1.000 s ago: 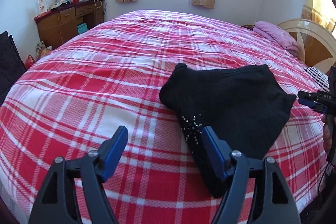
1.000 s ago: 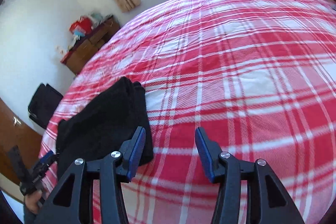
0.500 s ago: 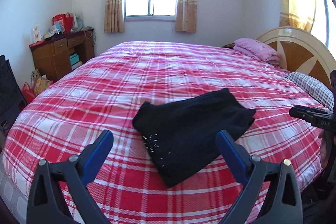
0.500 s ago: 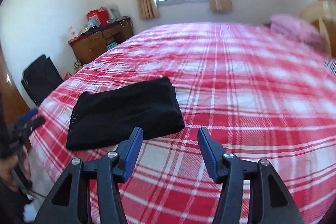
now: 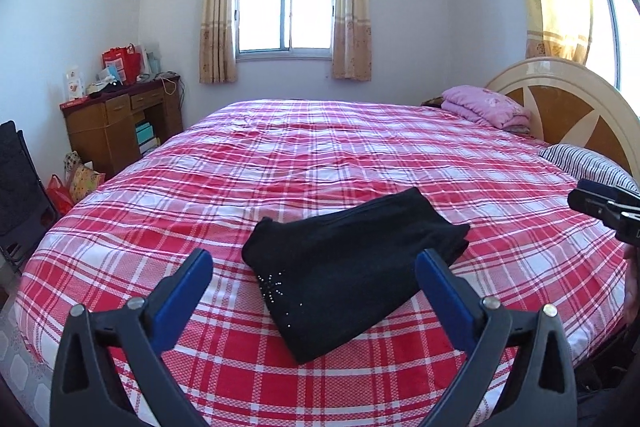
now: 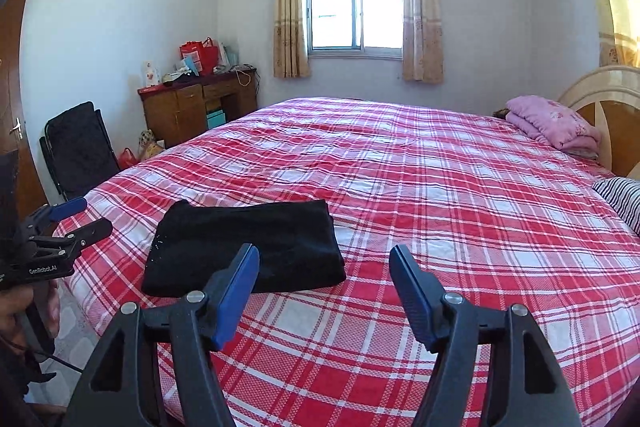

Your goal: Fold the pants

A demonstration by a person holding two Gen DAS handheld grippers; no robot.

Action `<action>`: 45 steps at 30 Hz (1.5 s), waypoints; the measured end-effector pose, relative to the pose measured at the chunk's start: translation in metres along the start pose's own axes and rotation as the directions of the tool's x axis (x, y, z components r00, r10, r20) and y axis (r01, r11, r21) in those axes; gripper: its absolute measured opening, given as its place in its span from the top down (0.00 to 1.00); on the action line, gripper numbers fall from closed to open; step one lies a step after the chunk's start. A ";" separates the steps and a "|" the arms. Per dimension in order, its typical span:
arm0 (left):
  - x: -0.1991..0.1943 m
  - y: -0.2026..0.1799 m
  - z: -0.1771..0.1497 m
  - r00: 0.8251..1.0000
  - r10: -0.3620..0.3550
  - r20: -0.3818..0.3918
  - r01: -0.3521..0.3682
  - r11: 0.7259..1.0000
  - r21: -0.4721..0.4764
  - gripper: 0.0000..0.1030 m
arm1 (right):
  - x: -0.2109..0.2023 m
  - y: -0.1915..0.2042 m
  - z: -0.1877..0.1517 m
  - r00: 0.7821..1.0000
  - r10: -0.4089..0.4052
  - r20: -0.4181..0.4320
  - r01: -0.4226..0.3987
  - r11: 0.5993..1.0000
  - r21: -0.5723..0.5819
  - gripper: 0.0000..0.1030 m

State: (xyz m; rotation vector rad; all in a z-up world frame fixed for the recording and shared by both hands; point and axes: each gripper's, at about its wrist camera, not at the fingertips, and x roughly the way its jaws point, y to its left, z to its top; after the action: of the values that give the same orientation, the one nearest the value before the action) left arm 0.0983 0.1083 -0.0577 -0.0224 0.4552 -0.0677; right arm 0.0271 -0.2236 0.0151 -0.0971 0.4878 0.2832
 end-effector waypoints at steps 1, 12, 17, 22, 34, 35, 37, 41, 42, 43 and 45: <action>0.000 0.000 0.000 1.000 0.008 0.002 -0.008 1.000 0.002 0.00 | 0.000 0.000 0.000 1.000 0.000 0.001 0.000 1.000 0.000 0.33; -0.003 0.000 0.000 0.999 0.046 0.008 -0.046 0.999 -0.012 0.00 | -0.008 -0.003 0.002 1.000 -0.002 0.016 0.002 1.000 0.004 0.33; -0.001 -0.005 -0.001 0.999 0.052 -0.008 -0.052 0.998 0.019 0.00 | -0.008 -0.003 0.002 1.000 0.002 0.012 -0.002 1.000 0.005 0.33; 0.000 -0.009 -0.002 0.998 0.050 -0.024 -0.049 0.998 0.037 0.00 | -0.009 -0.001 0.003 1.000 0.002 0.012 -0.002 1.000 -0.003 0.33; -0.003 -0.013 -0.001 0.998 0.054 -0.023 -0.053 0.998 0.046 0.00 | -0.010 0.003 0.003 1.000 0.003 0.016 -0.002 1.000 -0.016 0.33; -0.003 -0.013 -0.001 0.998 0.065 -0.022 -0.064 0.997 0.048 0.00 | -0.009 0.004 0.002 1.000 0.003 0.016 -0.002 1.000 -0.018 0.33; -0.003 -0.014 -0.001 0.996 0.086 -0.023 -0.084 0.995 0.057 0.00 | -0.008 0.005 0.002 1.000 0.002 0.015 -0.002 1.000 -0.024 0.33; -0.002 -0.014 -0.002 0.997 0.078 -0.028 -0.077 0.995 0.057 0.00 | -0.007 0.009 0.001 1.000 0.002 0.013 -0.002 0.999 -0.032 0.33; -0.002 -0.015 -0.002 0.996 0.080 -0.029 -0.078 0.995 0.060 0.00 | -0.007 0.009 0.001 1.000 0.002 0.014 -0.002 0.999 -0.032 0.33; -0.002 -0.016 -0.002 0.996 0.087 -0.031 -0.084 0.994 0.066 0.00 | -0.008 0.009 0.001 1.000 0.003 0.016 -0.002 0.999 -0.033 0.33; 0.000 -0.018 -0.003 0.994 0.099 -0.037 -0.095 0.992 0.078 0.00 | -0.009 0.010 0.001 1.000 0.002 0.019 -0.001 0.999 -0.035 0.33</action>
State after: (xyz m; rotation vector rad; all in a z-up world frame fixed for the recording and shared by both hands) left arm 0.0961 0.0907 -0.0594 0.0764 0.4941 0.0100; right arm 0.0172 -0.2159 0.0197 -0.1283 0.4637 0.2938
